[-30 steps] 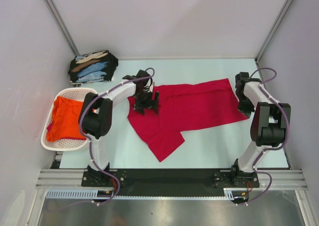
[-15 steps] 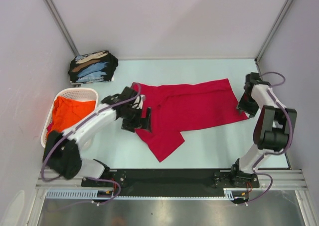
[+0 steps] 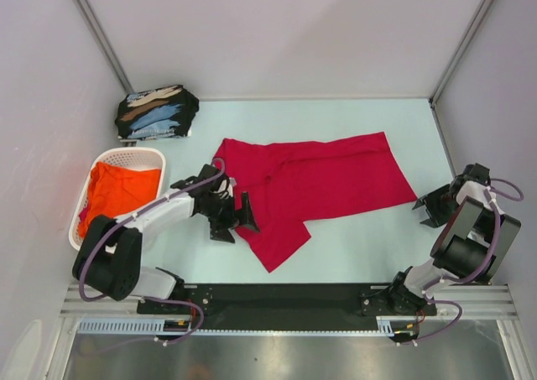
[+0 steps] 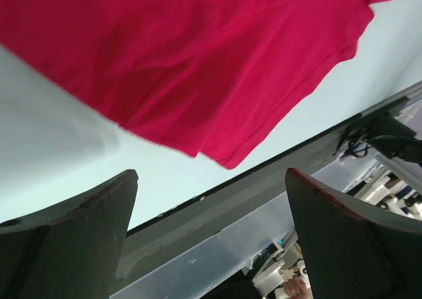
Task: Fold and stack the t-shirts
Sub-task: Grap the side of the flattened tshirt closest away from the robot with both arms
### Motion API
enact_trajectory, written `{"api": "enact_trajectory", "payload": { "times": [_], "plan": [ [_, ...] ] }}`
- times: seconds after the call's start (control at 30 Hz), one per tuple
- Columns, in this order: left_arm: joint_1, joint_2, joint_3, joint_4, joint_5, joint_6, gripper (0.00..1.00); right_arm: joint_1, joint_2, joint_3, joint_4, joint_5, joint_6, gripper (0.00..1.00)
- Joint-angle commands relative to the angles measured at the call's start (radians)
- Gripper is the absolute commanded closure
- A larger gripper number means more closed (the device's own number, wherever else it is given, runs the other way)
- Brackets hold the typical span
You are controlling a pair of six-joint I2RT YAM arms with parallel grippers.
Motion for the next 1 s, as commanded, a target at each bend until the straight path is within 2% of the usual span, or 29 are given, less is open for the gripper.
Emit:
{"api": "enact_trajectory", "payload": {
  "times": [0.0, 0.2, 0.5, 0.73, 0.8, 0.9, 0.97],
  "plan": [
    [0.006, 0.039, -0.005, 0.152, 0.076, -0.073, 0.0, -0.005, 0.011, -0.003, 0.143, -0.167, 0.038, 0.46],
    [0.0, 0.067, -0.005, 0.193, 0.054, -0.107, 0.0, -0.007, 0.056, -0.009, 0.249, -0.221, 0.08, 0.46],
    [-0.045, 0.101, 0.038, 0.115, -0.029, -0.109, 0.0, -0.007, 0.081, 0.051, 0.157, -0.128, 0.055, 0.45],
    [-0.063, 0.15, 0.076, 0.113, -0.018, -0.099, 0.0, 0.013, 0.15, 0.066, 0.214, -0.112, 0.08, 0.49],
    [-0.076, 0.163, 0.093, 0.103, -0.019, -0.09, 0.0, 0.031, 0.173, 0.081, 0.225, -0.102, 0.081, 0.53],
    [-0.085, 0.187, 0.125, 0.057, -0.041, -0.07, 0.0, 0.044, 0.205, 0.115, 0.228, -0.102, 0.086, 0.69],
    [-0.086, 0.191, 0.145, 0.003, -0.058, -0.056, 0.0, 0.053, 0.216, 0.137, 0.226, -0.103, 0.087, 1.0]
  ]
}}
